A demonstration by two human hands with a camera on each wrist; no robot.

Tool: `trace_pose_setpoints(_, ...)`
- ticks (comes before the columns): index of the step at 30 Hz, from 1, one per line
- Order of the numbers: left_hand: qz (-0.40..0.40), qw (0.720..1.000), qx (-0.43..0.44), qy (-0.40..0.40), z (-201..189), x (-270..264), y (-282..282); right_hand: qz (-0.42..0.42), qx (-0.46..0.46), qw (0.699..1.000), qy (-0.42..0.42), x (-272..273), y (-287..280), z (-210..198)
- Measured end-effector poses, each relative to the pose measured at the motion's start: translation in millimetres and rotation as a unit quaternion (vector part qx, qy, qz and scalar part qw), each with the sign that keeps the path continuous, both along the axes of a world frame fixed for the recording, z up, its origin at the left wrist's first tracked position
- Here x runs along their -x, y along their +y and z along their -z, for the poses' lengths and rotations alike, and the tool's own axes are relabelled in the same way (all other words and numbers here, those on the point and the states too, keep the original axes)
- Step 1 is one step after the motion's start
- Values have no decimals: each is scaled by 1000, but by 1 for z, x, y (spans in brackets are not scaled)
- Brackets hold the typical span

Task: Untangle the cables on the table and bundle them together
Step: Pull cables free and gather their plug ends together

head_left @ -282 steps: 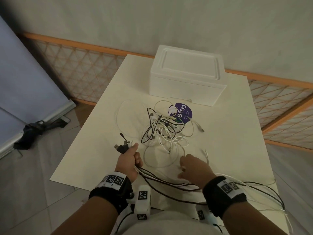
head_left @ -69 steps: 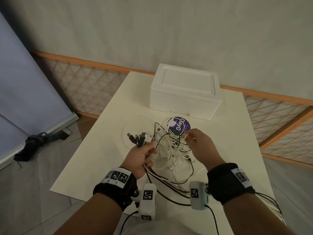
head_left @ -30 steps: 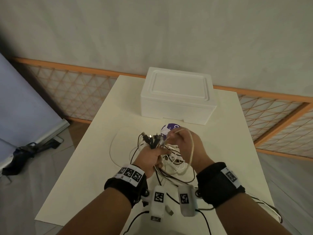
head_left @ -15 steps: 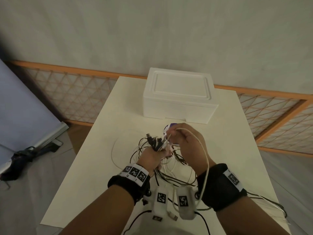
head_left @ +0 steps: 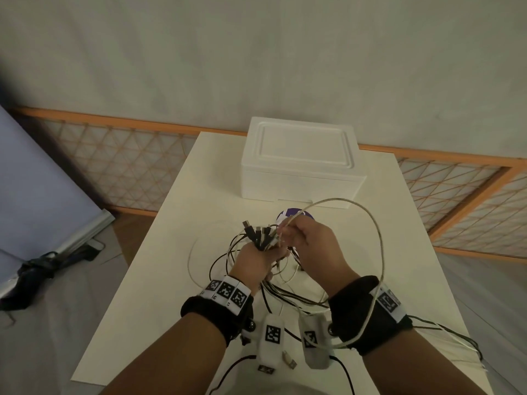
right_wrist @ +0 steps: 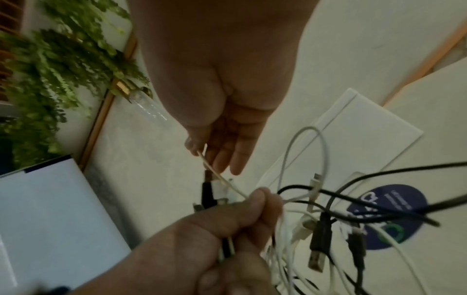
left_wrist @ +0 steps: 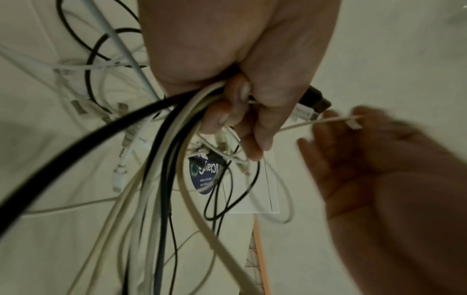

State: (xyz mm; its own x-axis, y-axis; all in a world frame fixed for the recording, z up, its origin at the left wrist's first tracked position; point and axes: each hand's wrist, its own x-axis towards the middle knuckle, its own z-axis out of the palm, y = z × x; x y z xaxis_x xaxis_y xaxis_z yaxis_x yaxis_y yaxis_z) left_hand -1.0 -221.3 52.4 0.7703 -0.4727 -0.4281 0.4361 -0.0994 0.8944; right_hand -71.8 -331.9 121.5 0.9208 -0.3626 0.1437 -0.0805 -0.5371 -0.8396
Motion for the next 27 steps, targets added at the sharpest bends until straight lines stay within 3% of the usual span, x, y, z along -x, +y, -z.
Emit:
trace_pose_setpoints(5,14,995,-95,-12,4,-7,2,37,-141,979,-144,5,10,-29)
trace_pose_setpoints(8,9,995,-101,-10,4,-10,3,57,-167,970,-165,7,6,-34)
trace_pose_setpoints(10,-6,997,-77,-16,3,-9,4,44,-136,981,-128,5,0,-26)
trace_pose_setpoints(12,-4,998,-50,-36,-2,-6,4,10,-57,998,-10,0,-4,-15)
trace_pose_setpoints(14,4,997,-45,-55,-9,-3,4,-32,21,995,89,-1,-3,-2)
trace_pose_setpoints(18,12,999,-8,-44,-16,0,5,9,47,996,72,0,0,-1)
trace_pose_setpoints(22,19,999,-4,-39,-14,1,8,-38,29,992,116,-3,6,-9)
trace_pose_setpoints(27,17,999,20,-32,-10,3,10,-21,40,994,101,-3,10,-11)
